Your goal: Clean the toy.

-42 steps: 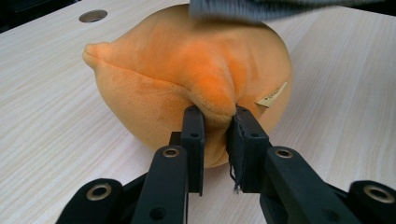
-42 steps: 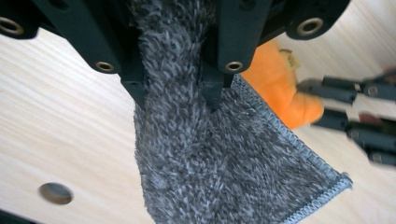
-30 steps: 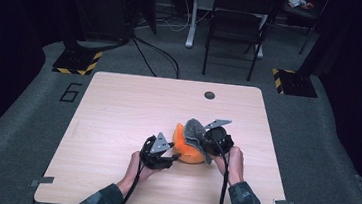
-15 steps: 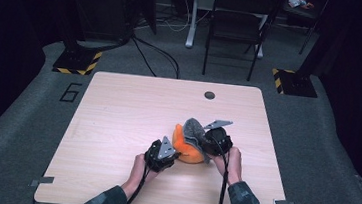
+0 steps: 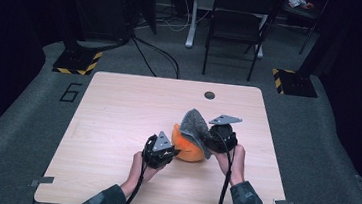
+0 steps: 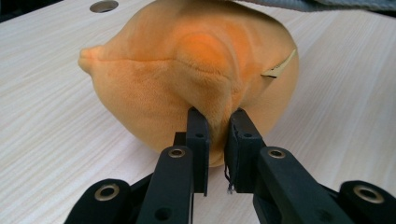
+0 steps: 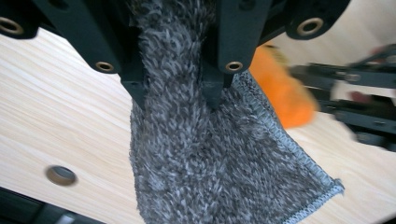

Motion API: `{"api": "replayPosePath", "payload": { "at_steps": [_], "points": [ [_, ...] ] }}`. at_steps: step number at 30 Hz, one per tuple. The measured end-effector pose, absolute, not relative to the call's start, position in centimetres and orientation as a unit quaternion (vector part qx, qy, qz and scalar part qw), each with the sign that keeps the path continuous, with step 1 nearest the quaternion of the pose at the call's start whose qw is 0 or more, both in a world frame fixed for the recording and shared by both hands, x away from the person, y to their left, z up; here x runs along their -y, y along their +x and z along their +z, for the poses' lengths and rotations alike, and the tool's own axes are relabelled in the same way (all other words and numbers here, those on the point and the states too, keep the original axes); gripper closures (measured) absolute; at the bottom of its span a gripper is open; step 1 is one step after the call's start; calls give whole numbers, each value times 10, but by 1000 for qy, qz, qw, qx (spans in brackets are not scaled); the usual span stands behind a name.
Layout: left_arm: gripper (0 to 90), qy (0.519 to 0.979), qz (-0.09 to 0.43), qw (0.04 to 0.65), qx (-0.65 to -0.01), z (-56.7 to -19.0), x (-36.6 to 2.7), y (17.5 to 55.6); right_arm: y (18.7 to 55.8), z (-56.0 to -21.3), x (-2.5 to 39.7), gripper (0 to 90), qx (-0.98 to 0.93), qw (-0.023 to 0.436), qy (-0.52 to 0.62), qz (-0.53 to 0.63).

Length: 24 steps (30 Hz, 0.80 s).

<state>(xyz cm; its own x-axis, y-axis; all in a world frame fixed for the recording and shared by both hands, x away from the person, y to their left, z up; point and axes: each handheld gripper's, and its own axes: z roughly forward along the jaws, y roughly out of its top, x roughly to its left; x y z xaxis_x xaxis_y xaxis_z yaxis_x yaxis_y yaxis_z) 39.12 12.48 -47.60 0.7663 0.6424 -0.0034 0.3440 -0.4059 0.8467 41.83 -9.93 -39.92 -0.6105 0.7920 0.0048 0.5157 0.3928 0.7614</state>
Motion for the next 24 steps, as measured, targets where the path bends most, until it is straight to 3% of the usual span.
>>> {"api": "replayPosePath", "payload": {
  "at_steps": [3, 7, 24],
  "points": [
    [808, 824, 164, 455, -296, -474, -122, 388, 415, -402, 87, 715, -825, 169, 387, 377],
    [804, 829, 169, 447, -289, -478, -121, 389, 416, -417, 74, 716, -835, 186, 384, 348],
    [786, 833, 171, 445, -279, -481, -122, 391, 429, -430, 95, 710, -841, 181, 395, 323]
  ]
}}
